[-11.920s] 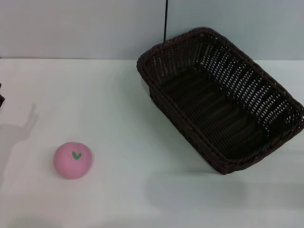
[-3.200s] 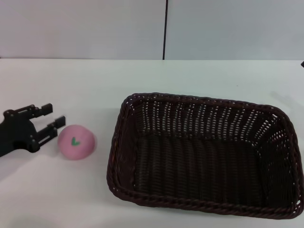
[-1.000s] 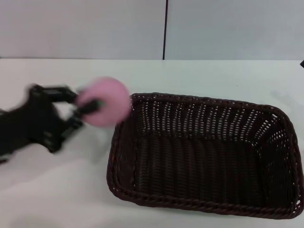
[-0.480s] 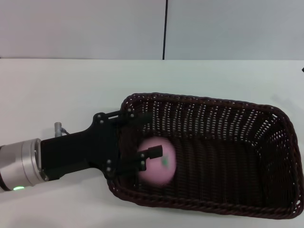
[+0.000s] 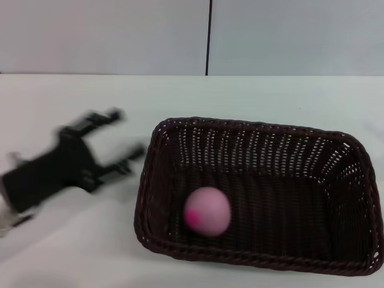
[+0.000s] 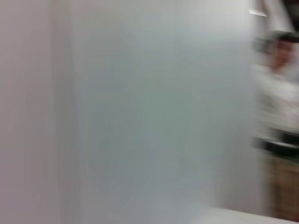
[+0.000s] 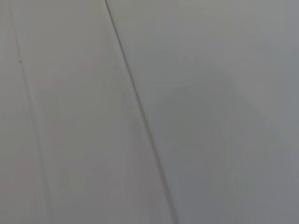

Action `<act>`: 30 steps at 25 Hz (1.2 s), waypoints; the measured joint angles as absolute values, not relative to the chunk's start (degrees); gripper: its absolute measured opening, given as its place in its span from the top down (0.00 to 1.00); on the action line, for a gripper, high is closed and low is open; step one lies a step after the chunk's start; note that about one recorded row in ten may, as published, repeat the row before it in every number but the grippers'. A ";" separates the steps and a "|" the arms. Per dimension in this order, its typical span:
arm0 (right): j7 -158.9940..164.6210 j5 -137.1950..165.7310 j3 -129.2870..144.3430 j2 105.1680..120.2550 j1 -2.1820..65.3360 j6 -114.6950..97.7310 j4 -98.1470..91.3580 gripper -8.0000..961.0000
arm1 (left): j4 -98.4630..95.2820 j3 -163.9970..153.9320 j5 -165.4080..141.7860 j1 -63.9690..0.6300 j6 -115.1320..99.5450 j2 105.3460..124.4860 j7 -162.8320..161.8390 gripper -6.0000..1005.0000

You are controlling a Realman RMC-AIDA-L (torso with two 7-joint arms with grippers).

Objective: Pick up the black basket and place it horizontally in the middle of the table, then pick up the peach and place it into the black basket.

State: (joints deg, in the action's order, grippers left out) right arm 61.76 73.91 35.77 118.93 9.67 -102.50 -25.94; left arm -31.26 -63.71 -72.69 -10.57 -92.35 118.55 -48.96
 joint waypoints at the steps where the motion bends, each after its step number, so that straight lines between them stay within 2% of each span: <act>1: 58.44 73.91 33.40 118.93 9.49 -103.18 -23.56 0.35 | -29.95 -60.75 -71.73 -9.84 -92.23 118.52 -48.01 0.19; 4: 51.88 73.86 28.50 118.95 9.49 -104.33 -18.21 0.35 | -27.59 -56.87 -70.48 -9.24 -92.27 118.50 -46.03 0.19; 6: 46.90 73.84 24.70 118.97 9.64 -105.28 -13.89 0.35 | -14.42 -43.78 -64.29 -8.54 -94.02 118.48 -33.13 0.19; 13: 33.79 73.82 13.72 119.06 10.50 -106.96 -1.71 0.35 | -0.09 -30.33 -61.20 -8.33 -99.19 118.49 -14.30 0.19; 30: 31.28 73.81 9.82 119.07 11.59 -105.35 0.01 0.35 | 3.00 -24.95 -60.93 -8.36 -99.77 118.57 -12.63 0.19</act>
